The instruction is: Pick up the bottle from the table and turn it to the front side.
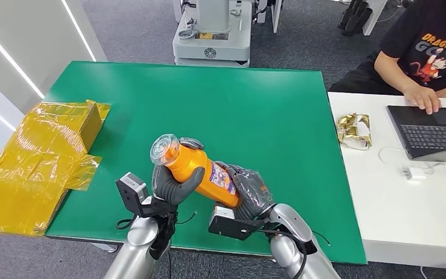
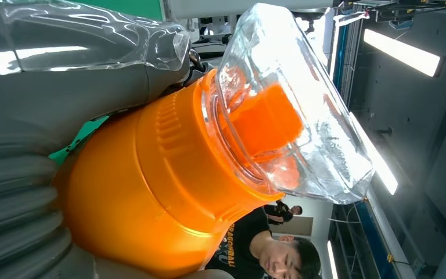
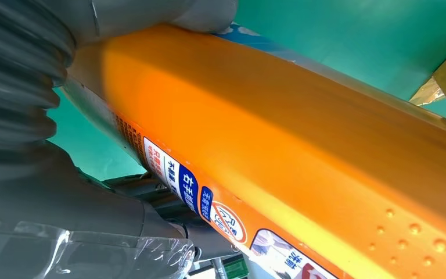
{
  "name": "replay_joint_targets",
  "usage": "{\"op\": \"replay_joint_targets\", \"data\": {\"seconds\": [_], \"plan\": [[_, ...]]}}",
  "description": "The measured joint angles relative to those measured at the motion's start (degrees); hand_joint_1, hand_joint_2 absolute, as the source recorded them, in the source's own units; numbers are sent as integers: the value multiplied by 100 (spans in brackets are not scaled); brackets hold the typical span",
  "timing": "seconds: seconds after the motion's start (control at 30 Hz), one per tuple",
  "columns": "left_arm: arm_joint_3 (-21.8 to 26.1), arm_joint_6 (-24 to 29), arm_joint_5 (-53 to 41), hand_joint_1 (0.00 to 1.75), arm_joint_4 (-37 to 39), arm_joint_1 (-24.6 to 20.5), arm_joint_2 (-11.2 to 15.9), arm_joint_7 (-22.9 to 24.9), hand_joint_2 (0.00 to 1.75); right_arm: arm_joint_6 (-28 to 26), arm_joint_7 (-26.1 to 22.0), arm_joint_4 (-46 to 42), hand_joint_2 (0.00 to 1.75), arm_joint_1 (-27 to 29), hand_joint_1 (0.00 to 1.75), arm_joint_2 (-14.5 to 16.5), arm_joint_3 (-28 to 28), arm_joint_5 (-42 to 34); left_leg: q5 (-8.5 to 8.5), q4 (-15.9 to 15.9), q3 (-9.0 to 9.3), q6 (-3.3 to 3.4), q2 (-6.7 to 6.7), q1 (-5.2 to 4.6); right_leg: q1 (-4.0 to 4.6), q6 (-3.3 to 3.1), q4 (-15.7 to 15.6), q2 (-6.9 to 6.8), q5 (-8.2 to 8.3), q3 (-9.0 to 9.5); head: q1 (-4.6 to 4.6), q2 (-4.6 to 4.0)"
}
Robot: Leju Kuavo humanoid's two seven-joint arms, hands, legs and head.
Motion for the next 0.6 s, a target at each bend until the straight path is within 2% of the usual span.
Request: {"op": "replay_joint_targets", "data": {"seconds": [0.6], "plan": [[0,1,0,106,0,0,1,0,175,0,0,4,175,0,175,0,9,0,0,0,0,0,0,0,0,0,0,0,0,0,0,0]]}}
